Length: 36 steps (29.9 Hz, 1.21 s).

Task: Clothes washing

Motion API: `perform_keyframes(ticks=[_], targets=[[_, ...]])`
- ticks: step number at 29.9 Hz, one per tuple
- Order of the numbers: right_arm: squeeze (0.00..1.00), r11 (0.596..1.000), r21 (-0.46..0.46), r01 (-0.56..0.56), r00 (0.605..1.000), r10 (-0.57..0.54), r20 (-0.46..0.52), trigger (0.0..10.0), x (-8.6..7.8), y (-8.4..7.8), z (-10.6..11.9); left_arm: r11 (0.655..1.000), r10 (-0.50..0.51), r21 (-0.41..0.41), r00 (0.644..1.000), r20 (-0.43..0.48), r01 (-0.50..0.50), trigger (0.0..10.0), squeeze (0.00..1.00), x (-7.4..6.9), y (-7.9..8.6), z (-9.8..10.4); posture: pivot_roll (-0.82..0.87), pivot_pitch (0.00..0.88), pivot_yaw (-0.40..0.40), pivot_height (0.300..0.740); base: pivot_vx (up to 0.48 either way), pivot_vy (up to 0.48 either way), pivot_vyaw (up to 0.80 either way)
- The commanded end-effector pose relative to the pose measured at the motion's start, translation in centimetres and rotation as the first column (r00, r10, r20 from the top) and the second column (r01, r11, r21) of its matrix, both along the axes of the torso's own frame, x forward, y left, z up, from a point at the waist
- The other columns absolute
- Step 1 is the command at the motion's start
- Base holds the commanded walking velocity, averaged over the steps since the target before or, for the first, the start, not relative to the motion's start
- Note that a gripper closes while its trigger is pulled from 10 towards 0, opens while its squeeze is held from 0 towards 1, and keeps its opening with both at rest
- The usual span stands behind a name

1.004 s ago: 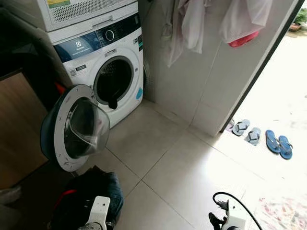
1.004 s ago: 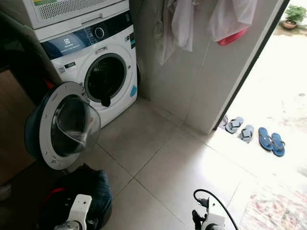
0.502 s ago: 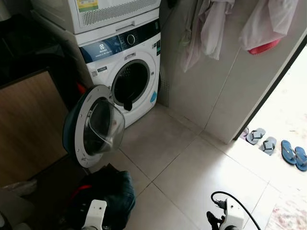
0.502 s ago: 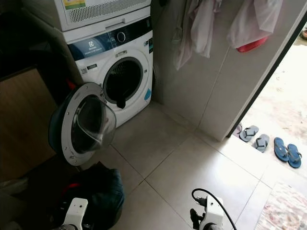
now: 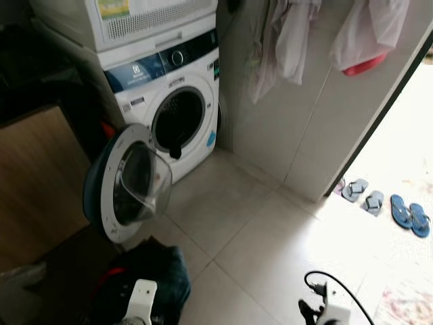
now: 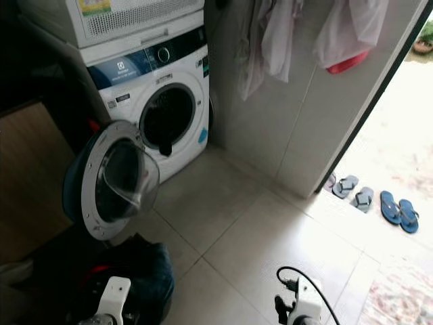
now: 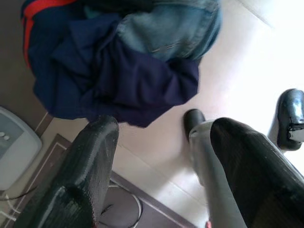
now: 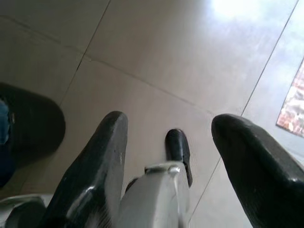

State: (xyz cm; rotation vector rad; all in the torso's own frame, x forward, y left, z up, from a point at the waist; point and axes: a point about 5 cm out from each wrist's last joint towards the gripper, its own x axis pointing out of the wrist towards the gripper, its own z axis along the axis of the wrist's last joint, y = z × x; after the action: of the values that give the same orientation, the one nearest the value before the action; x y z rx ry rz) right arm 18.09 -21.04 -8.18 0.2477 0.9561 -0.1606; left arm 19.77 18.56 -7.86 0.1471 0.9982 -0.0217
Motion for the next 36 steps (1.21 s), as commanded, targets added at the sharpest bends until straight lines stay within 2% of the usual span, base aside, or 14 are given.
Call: perform_keyframes(ticks=[1, 20, 25, 36], targets=[[0.0, 1.0, -0.014, 0.013, 1.0, -0.013, -0.007, 10.0, -0.19, -0.67, 0.04, 1.0, -0.009, -0.001, 1.0, -0.005, 0.009, 10.0, 0.0, -0.08, -0.35, -0.09, 0.05, 0.081, 0.003, 0.74, 0.0, 0.0, 0.0], [0.0, 1.0, -0.012, 0.015, 1.0, -0.015, -0.004, 10.0, -0.18, -0.65, 0.04, 1.0, 0.01, -0.014, 1.0, -0.009, -0.01, 10.0, 0.0, -0.16, -0.36, -0.13, 0.05, 0.079, 0.0, 0.74, 0.0, 0.0, 0.0], [0.0, 1.0, -0.009, 0.01, 1.0, -0.01, -0.004, 10.0, -0.26, -0.52, -0.02, 1.0, -0.001, -0.011, 1.0, -0.01, 0.001, 10.0, 0.0, -0.22, -0.27, -0.15, 0.04, 0.061, 0.007, 0.74, 0.0, 0.434, 0.0], [0.0, 1.0, -0.006, 0.01, 1.0, -0.01, -0.007, 10.0, -0.41, -0.32, -0.13, 1.0, -0.019, 0.006, 1.0, -0.017, 0.019, 10.0, 0.0, -0.35, -0.11, -0.2, 0.04, 0.034, 0.013, 0.74, 0.0, 0.0, 0.0]])
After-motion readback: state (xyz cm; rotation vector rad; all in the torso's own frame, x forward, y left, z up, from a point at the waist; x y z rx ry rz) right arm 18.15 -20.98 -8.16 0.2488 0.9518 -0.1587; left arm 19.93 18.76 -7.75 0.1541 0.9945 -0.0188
